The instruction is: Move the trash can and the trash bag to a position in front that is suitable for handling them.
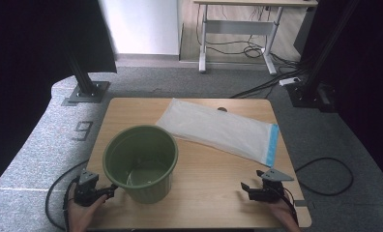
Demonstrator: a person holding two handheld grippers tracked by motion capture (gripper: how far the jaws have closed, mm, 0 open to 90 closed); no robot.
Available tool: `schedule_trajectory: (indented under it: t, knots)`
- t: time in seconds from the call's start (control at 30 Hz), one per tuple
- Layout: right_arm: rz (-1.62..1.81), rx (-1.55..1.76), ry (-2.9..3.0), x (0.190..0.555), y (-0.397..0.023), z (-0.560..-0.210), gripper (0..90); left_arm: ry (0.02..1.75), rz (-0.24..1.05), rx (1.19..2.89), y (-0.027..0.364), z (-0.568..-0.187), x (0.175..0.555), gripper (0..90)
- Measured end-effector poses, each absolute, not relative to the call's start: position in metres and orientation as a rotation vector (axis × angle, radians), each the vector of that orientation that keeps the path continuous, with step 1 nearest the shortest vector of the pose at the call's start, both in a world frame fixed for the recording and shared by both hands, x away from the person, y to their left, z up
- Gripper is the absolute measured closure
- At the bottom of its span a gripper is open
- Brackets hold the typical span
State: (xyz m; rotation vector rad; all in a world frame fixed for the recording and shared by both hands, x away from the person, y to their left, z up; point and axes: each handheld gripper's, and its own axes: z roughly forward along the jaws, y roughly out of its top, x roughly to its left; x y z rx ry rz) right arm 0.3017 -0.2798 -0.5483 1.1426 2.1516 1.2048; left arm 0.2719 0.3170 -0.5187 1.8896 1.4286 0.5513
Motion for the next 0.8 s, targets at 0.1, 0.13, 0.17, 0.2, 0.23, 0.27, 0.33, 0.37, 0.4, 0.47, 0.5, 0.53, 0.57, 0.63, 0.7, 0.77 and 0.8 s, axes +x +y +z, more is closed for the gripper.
schedule_trajectory:
  t: [0.1, 0.13, 0.17, 0.2, 0.23, 0.27, 0.33, 0.37, 0.4, 0.47, 0.5, 0.53, 0.57, 0.63, 0.7, 0.77, 0.8]
  knots:
    - [1.188, 1.168, 2.129, 0.304, -0.285, -0.549, 13.3, 1.412, 0.547, 1.884, 0.318, -0.517, 0.270, 14.5]
    - [1.206, 1.179, 2.103, 0.303, -0.287, -0.547, 13.9, 1.406, 0.549, 1.882, 0.319, -0.516, 0.268, 14.5]
    - [1.206, 1.179, 2.103, 0.303, -0.287, -0.547, 13.9, 1.406, 0.549, 1.882, 0.319, -0.516, 0.268, 14.4]
    - [1.204, 1.178, 2.092, 0.303, -0.288, -0.546, 13.9, 1.394, 0.551, 1.877, 0.321, -0.515, 0.267, 14.4]
    - [1.197, 1.173, 2.092, 0.302, -0.288, -0.546, 14.2, 1.389, 0.550, 1.875, 0.321, -0.515, 0.266, 14.4]
    - [1.188, 1.170, 2.094, 0.302, -0.288, -0.546, 14.4, 1.382, 0.548, 1.876, 0.322, -0.514, 0.265, 14.3]
    - [1.176, 1.167, 2.098, 0.303, -0.287, -0.548, 14.5, 1.367, 0.548, 1.879, 0.323, -0.514, 0.264, 14.3]
    - [1.162, 1.172, 2.107, 0.303, -0.287, -0.549, 14.4, 1.354, 0.545, 1.883, 0.323, -0.513, 0.263, 14.3]
    - [1.165, 1.179, 2.104, 0.303, -0.287, -0.549, 14.5, 1.338, 0.539, 1.890, 0.323, -0.512, 0.261, 14.3]
    - [1.176, 1.185, 2.096, 0.303, -0.288, -0.548, 14.5, 1.313, 0.530, 1.900, 0.322, -0.510, 0.259, 14.3]
    - [1.178, 1.185, 2.092, 0.303, -0.288, -0.547, 14.4, 1.298, 0.526, 1.909, 0.322, -0.508, 0.257, 14.3]
    - [1.184, 1.183, 2.087, 0.304, -0.288, -0.546, 14.5, 1.287, 0.523, 1.916, 0.322, -0.508, 0.256, 14.3]
    - [1.184, 1.183, 2.087, 0.304, -0.288, -0.546, 14.5, 1.277, 0.519, 1.921, 0.321, -0.507, 0.254, 14.3]
    - [1.192, 1.181, 2.089, 0.307, -0.287, -0.545, 14.4, 1.236, 0.508, 1.938, 0.319, -0.504, 0.247, 14.3]
    - [1.199, 1.174, 2.093, 0.309, -0.286, -0.545, 14.4, 1.199, 0.494, 1.948, 0.317, -0.502, 0.243, 14.3]
    - [1.203, 1.169, 2.094, 0.311, -0.285, -0.544, 14.4, 1.169, 0.484, 1.957, 0.316, -0.501, 0.240, 14.6]
    - [1.207, 1.163, 2.096, 0.312, -0.284, -0.544, 14.5, 1.122, 0.483, 1.976, 0.313, -0.500, 0.237, 14.6]
